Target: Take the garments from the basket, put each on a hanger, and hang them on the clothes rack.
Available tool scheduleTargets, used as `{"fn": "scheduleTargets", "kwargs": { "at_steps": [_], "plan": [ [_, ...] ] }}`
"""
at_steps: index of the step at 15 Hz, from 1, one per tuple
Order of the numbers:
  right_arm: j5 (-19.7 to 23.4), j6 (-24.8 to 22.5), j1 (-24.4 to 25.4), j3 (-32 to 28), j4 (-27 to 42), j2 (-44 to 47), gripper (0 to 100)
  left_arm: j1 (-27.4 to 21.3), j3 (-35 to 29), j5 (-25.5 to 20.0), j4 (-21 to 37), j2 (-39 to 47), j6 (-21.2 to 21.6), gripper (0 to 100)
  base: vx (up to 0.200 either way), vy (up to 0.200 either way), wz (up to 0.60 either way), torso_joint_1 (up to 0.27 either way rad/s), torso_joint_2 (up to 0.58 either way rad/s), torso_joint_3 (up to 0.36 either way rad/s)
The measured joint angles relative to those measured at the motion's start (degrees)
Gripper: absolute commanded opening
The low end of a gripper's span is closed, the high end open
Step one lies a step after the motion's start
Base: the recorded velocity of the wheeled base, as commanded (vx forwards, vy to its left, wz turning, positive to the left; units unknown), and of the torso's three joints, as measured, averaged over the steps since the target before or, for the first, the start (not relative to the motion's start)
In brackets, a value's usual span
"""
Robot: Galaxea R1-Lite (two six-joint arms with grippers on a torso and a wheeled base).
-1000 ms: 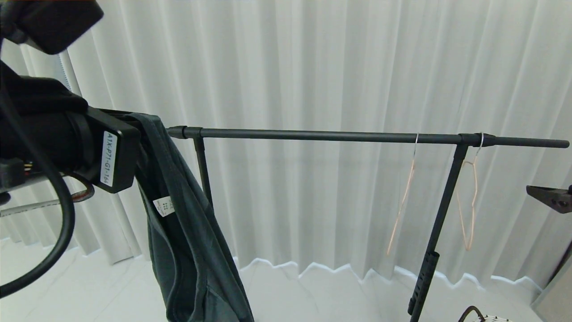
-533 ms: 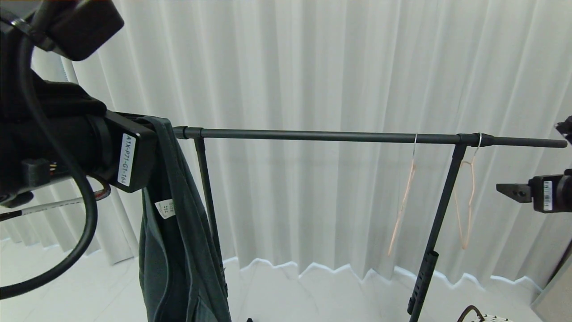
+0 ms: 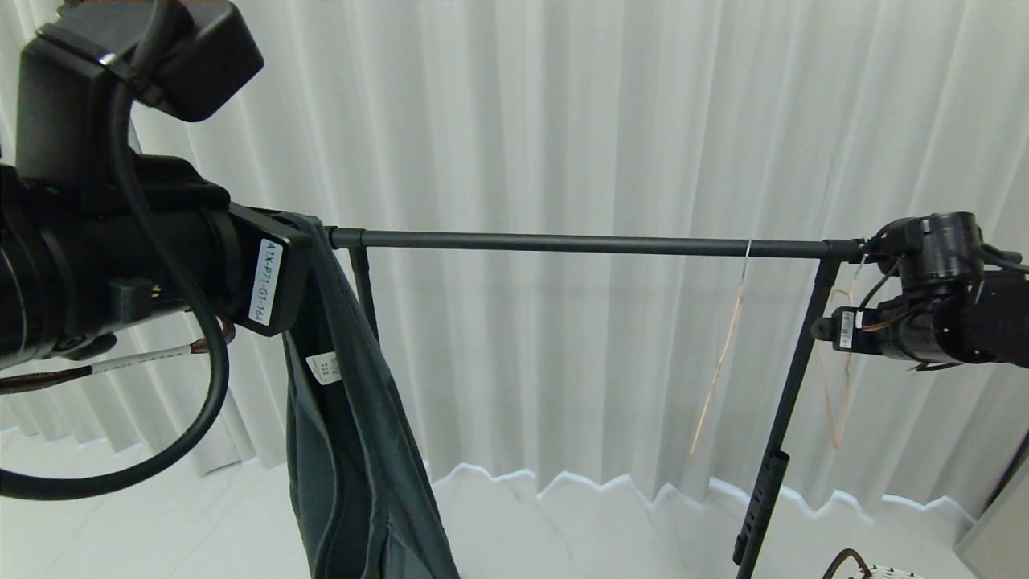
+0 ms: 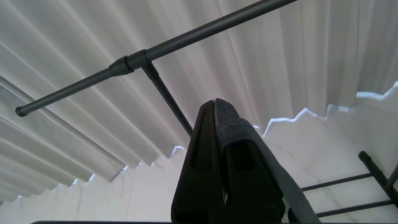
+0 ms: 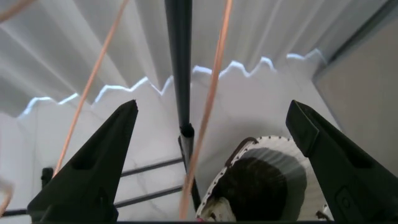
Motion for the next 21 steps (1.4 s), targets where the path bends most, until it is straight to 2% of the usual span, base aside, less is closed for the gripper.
{"fn": "scheduleTargets", "kwargs": {
  "at_steps": [4, 10, 11, 21],
  "plan": [
    [-1.89, 3.45, 0.0, -3.91, 2.41, 7.11, 100, 0.79, 0.37, 0.0, 0.0, 0.27, 0.02, 0, 0.0, 0.0, 0.0, 0.0, 0.0, 0.0],
    [-3.67, 8.16, 0.11, -4.57, 4.62, 9.14, 100, 0.99, 0.44, 0.0, -0.11, 0.38, 0.0, 0, 0.0, 0.0, 0.0, 0.0, 0.0, 0.0],
    [-3.71, 8.37, 0.11, -4.57, 4.62, 9.2, 0, 0.99, 0.44, 0.0, -0.09, 0.38, 0.0, 0, 0.0, 0.0, 0.0, 0.0, 0.0, 0.0],
    [-6.36, 7.91, 0.74, -4.44, 6.61, 7.85, 0, 0.99, 0.78, 0.0, -0.11, 0.28, -0.77, 0, 0.0, 0.0, 0.0, 0.0, 0.0, 0.0]
  ]
}}
